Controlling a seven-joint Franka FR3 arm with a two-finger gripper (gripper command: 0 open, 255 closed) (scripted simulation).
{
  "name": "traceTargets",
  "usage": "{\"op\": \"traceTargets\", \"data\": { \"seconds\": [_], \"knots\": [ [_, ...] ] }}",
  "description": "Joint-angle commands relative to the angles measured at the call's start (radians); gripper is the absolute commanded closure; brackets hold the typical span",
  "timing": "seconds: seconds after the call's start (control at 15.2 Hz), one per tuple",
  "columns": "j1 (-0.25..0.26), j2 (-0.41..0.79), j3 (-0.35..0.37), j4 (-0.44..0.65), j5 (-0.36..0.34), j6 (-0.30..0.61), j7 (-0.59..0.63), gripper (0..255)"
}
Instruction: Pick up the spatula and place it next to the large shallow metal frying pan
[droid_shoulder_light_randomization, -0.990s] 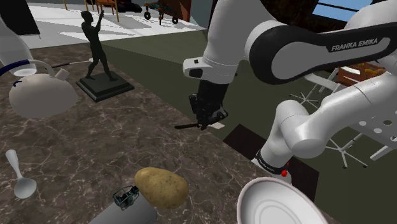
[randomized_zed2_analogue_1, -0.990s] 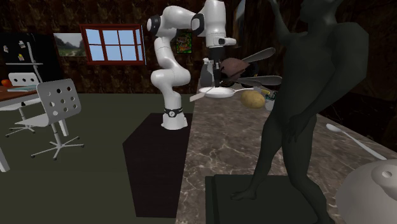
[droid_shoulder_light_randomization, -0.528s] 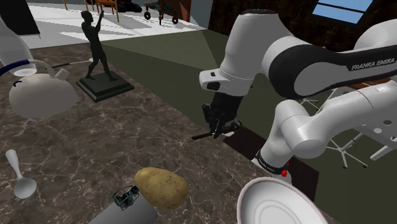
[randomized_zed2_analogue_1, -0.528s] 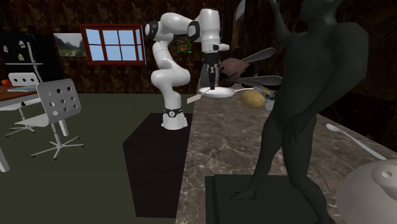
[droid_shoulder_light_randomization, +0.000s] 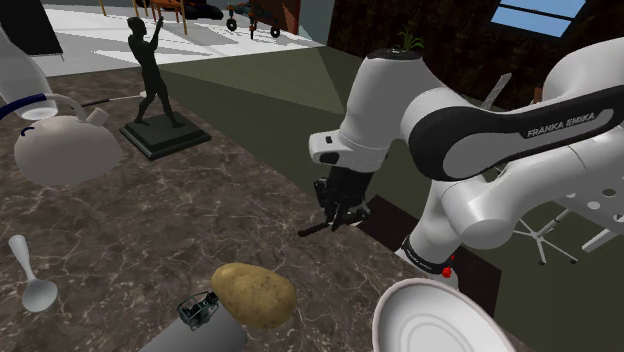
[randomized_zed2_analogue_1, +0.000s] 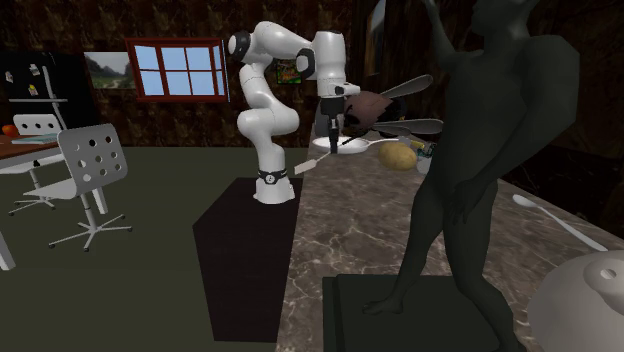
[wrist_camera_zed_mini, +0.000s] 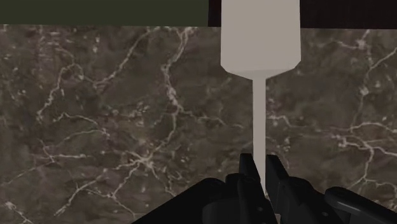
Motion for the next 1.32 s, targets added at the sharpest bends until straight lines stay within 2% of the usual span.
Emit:
{"op": "traceTargets", "data": {
  "seconds": [0.0,0.4,0.92,0.99,1.25],
  "knots": [
    [0.002,0.009,0.005,-0.025,0.006,0.034,-0.004,255],
    [0.009,0.048,0.022,-0.085,0.025,0.133,-0.010,255],
    [0.009,0.048,0.022,-0.085,0.025,0.132,-0.010,255],
    [0.009,0.048,0.022,-0.085,0.025,0.132,-0.010,0],
    [0.009,0.048,0.022,-0.085,0.025,0.132,-0.010,0]
  ]
}}
